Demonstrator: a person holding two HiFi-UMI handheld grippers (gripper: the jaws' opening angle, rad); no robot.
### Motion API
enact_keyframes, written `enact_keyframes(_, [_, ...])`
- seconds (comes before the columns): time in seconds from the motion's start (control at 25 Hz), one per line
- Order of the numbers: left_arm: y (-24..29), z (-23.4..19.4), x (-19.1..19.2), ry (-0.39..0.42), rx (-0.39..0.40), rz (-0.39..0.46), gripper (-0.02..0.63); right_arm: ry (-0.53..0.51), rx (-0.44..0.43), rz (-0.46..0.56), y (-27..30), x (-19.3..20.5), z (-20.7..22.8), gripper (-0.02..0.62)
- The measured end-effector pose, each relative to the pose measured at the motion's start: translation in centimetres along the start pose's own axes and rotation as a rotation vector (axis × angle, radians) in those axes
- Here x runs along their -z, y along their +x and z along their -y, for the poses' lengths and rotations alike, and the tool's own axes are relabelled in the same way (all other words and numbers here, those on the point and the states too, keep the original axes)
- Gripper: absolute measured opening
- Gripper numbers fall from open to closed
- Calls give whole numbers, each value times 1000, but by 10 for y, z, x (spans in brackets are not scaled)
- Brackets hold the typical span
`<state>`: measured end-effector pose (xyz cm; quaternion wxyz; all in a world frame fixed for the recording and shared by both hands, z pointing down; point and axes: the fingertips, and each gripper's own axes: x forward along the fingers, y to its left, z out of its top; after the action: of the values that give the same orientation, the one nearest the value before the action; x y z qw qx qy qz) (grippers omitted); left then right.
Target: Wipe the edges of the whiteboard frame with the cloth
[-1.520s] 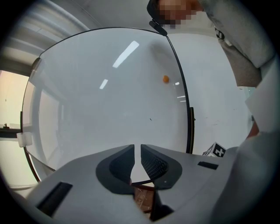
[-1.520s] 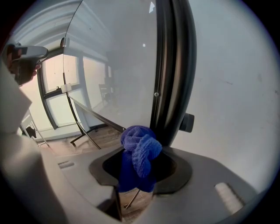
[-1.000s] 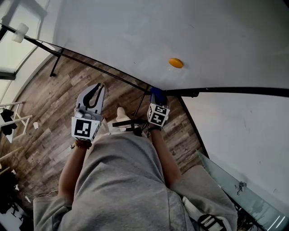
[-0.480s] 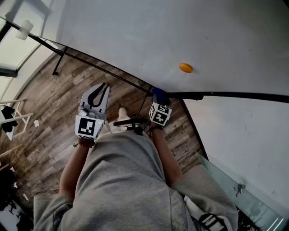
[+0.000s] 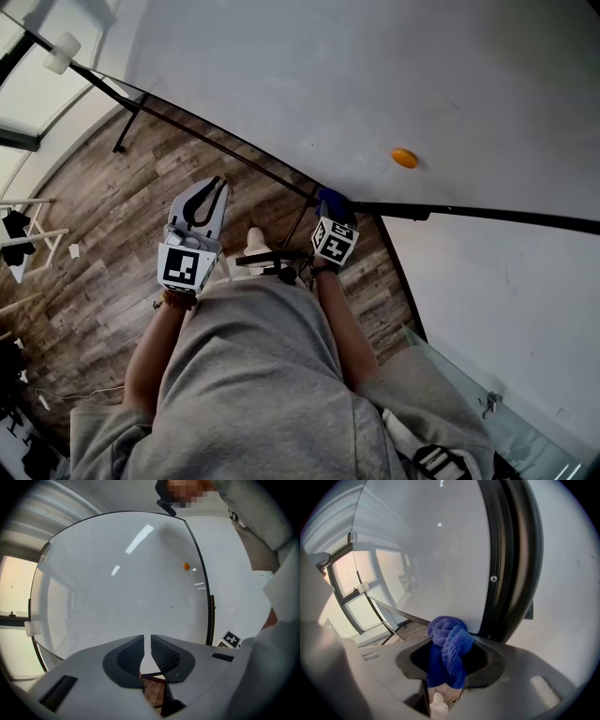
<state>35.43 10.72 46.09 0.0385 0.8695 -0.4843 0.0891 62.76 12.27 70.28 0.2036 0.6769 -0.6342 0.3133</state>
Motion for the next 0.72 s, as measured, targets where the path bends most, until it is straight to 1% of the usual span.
enact_keyframes(0.24, [-4,-4,6,5,-7,-23,51,36,-23,-14,6,1,-8,170])
enact_keyframes(0.44, [-6,-15,-3,22,-21,5,51,67,-23,-14,9,-2,-13,171])
enact_keyframes(0.56, [-11,-15,8,-4,-27,-35,51,102,-43,-33,10,1,-16,170])
enact_keyframes(0.72, [-12,-17,11,-2,-32,-14,51,141,-57,-43,15,1,-22,171])
